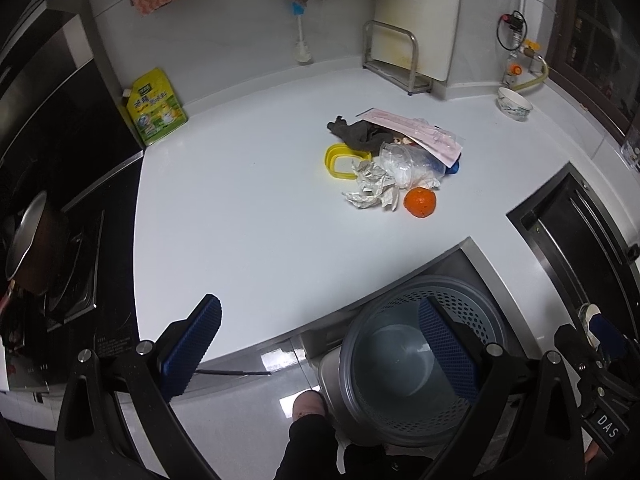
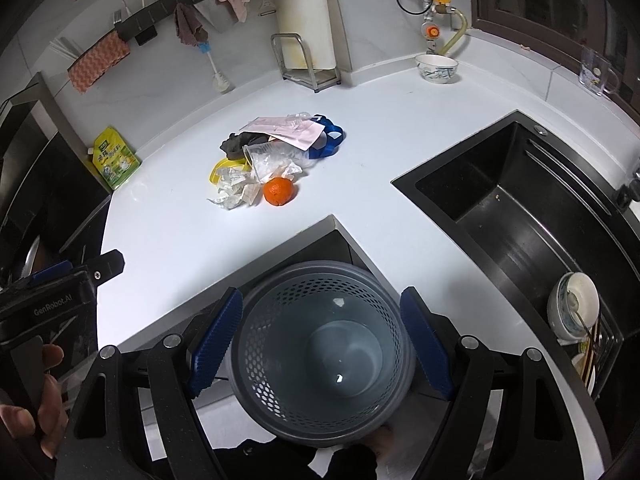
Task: Collect trash
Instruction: 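Grasp the pink toothbrush box with the right tool while the left tool approaches the black glove, then grasp and lift the black glove with the left tool while the right tool lifts the pink box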
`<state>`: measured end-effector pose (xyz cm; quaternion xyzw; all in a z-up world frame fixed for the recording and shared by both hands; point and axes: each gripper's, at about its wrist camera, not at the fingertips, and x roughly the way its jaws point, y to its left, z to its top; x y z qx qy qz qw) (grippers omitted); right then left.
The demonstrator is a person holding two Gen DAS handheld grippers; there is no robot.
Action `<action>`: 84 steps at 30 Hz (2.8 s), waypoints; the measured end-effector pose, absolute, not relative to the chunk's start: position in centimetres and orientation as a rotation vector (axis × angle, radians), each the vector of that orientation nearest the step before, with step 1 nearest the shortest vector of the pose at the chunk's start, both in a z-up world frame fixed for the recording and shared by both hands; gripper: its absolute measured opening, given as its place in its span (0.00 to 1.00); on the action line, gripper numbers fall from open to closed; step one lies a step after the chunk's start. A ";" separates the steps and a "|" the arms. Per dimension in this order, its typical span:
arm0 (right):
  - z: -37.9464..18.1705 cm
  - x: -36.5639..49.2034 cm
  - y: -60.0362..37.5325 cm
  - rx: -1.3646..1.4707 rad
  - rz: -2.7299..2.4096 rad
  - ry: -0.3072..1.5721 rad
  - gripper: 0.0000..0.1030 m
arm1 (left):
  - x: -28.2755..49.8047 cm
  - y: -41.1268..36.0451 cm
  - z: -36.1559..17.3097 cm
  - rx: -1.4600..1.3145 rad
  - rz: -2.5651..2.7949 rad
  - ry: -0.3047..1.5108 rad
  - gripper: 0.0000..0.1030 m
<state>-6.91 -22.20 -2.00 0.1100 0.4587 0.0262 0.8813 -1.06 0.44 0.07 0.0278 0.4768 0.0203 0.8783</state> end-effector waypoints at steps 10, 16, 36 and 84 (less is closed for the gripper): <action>-3.0 -3.2 -24.7 0.194 0.201 0.926 0.75 | -1.0 0.0 -0.1 0.040 0.146 0.975 0.94; -2.6 0.7 -24.6 0.166 0.274 0.879 0.75 | 1.2 0.2 0.1 0.040 0.141 0.953 0.94; -5.3 22.4 -18.0 -0.059 0.296 0.908 0.75 | 18.5 3.7 -3.8 0.061 -0.008 0.937 0.94; -6.5 26.3 -17.5 -0.060 0.287 0.981 0.52 | 24.5 3.4 -7.0 0.062 -0.128 1.001 0.94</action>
